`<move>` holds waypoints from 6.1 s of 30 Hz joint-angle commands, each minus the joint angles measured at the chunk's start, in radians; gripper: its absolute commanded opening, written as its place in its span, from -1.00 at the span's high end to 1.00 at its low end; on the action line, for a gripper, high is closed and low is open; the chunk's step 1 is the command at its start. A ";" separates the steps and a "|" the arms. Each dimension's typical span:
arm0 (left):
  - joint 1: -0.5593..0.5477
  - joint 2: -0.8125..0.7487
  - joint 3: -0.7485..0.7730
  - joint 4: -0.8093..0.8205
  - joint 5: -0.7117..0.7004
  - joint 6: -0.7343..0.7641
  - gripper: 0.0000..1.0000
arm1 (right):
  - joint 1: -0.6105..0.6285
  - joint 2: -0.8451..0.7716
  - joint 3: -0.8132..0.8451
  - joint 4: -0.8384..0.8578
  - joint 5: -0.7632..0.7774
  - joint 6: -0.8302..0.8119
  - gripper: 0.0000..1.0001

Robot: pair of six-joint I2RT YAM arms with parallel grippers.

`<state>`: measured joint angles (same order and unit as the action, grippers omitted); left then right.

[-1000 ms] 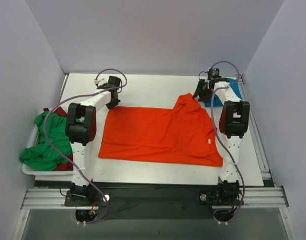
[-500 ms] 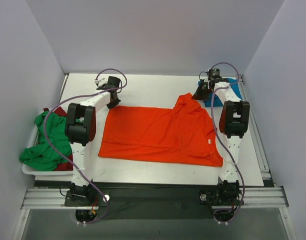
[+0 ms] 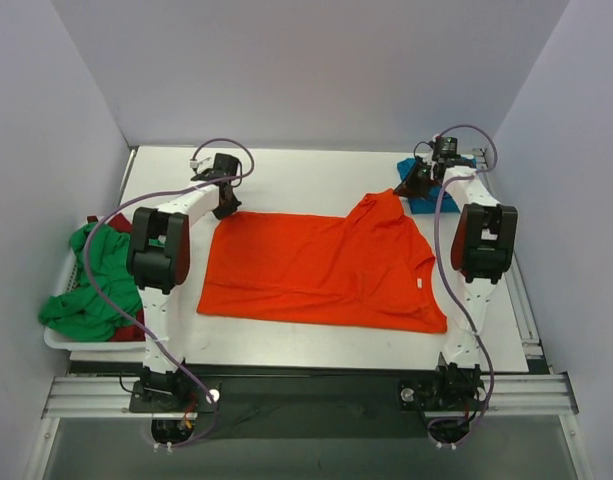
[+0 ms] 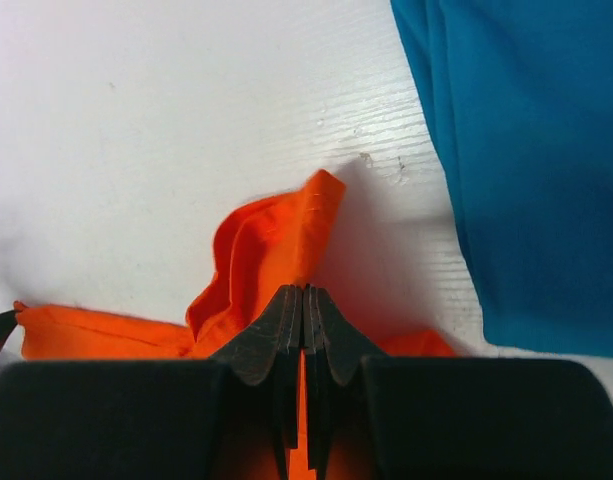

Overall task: Fold and stack the t-shirts
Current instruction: Grap the side of the flattened tshirt furthest away from the robot with both arms, then fold the other side of the tshirt into a rectangle

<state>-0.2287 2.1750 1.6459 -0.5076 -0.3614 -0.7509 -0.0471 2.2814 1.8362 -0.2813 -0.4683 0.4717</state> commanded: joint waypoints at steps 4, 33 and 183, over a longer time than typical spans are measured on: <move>0.022 -0.103 -0.015 0.044 0.022 0.024 1.00 | -0.002 -0.146 -0.064 0.054 -0.018 -0.002 1.00; 0.060 -0.303 -0.215 0.081 0.082 0.030 1.00 | 0.000 -0.546 -0.508 0.142 0.074 -0.001 1.00; -0.258 -0.517 -0.626 0.360 0.420 0.153 -0.11 | 0.713 -0.974 -1.134 0.188 0.695 0.217 0.92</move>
<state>-0.4797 1.6573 0.9810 -0.1753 0.0216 -0.6304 0.6331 1.3441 0.7128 -0.1078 0.1200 0.6468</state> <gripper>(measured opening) 0.553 0.041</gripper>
